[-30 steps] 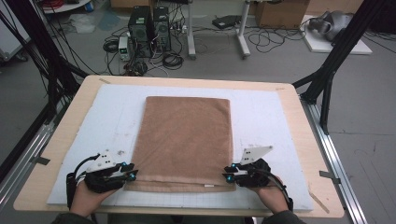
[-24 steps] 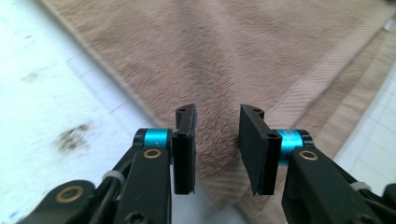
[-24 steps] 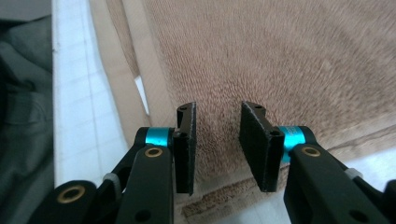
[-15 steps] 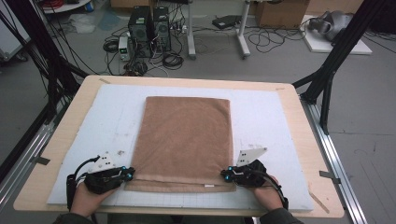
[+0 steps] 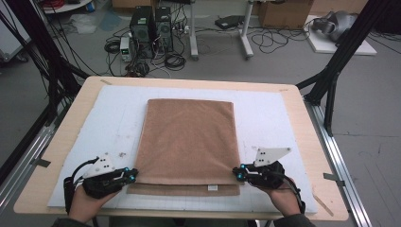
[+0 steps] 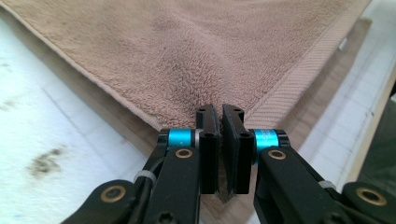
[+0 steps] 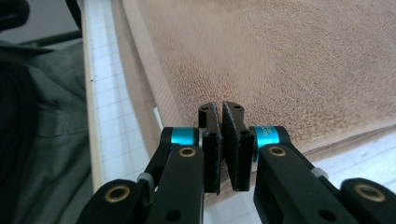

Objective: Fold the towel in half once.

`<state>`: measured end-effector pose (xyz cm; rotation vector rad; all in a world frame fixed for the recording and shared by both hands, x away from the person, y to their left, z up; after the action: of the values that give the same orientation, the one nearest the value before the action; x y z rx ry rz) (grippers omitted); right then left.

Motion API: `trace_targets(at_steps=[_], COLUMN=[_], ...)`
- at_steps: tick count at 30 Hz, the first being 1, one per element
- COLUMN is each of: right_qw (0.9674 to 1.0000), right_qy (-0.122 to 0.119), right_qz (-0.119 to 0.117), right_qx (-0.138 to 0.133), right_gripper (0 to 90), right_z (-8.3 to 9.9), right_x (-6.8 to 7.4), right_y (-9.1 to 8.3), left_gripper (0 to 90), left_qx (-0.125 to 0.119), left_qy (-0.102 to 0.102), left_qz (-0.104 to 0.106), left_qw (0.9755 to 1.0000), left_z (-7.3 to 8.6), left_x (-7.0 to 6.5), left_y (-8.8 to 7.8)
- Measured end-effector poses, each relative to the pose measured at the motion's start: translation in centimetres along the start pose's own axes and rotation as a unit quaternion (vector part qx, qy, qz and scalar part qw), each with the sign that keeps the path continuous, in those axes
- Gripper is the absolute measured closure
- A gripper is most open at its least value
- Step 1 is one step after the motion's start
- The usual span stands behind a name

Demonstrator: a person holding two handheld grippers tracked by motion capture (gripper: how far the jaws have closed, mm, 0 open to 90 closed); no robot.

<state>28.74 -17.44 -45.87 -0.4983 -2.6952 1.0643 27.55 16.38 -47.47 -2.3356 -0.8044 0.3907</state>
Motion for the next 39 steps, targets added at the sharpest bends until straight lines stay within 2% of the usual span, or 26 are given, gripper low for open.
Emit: trace_targets(at_steps=[2, 5, 8, 10, 12, 14, 16, 19, 26, 32, 39], right_qw=[1.0, 0.9997, 0.9993, 0.9989, 0.9986, 0.9985, 0.9983, 0.9981, 0.9968, 0.995, 0.9945], right_qy=[0.002, 0.01, 0.016, 0.02, 0.026, 0.036, 0.05, 0.06, 0.078, 0.09, 0.089], right_qz=[-0.002, -0.017, -0.027, -0.033, -0.034, -0.036, -0.027, -0.014, 0.015, 0.038, 0.052], right_qx=[0.004, 0.013, 0.02, 0.028, 0.03, 0.018, 0.01, -0.003, -0.01, -0.021, -0.021], right_gripper=[86.2, 86.1, 86.0, 84.7, 77.4, 69.9, 60.3, 54.9, 39.1, 30.9, 29.2], right_z=[0.6, 1.8, 2.6, 3.1, 3.3, 3.1, 2.9, 2.5, 1.6, 0.3, -1.3], right_x=[0.3, 0.9, 1.3, 1.3, 1.2, 0.9, 0.5, -0.4, -2.4, -4.2, -6.0], right_y=[0.2, 0.7, 1.5, 2.0, 2.4, 2.3, 2.1, 1.9, 1.9, 2.1, 2.6], left_gripper=[84.9, 85.0, 84.9, 83.1, 76.0, 68.9, 63.6, 58.6, 48.1, 42.9, 38.5], left_qx=[0.006, 0.011, 0.018, 0.027, 0.024, 0.014, 0.009, -0.003, -0.011, -0.018, -0.027], left_qy=[-0.004, -0.007, -0.008, -0.006, -0.01, -0.013, -0.013, -0.015, -0.02, -0.025, -0.033], left_qz=[0.005, 0.009, 0.009, 0.001, 0.001, -0.001, -0.004, -0.005, -0.009, -0.013, -0.024], left_qw=[1.0, 0.9999, 0.9998, 0.9996, 0.9997, 0.9998, 0.9999, 0.9999, 0.9997, 0.9994, 0.9988], left_z=[0.7, 1.5, 2.1, 2.4, 2.4, 2.1, 1.7, 1.0, -0.4, -1.6, -3.2], left_x=[-0.2, -0.5, -0.4, -0.1, 0.0, 0.2, 0.4, 0.8, 2.0, 3.0, 4.6], left_y=[0.2, 0.4, 0.7, 1.0, 1.2, 1.1, 1.0, 0.9, 1.2, 1.4, 1.4])
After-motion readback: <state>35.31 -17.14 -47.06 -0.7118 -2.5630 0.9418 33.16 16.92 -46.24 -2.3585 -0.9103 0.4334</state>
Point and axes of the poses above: each handheld gripper's, and its own axes: y roughly forward along the jaws, z roughly out of its underside, x roughly to its left, the point moved 10 cm from there along y, roughly forward along the jaws, and after that the axes turned 7 degrees about x, right-handed, at the moved point
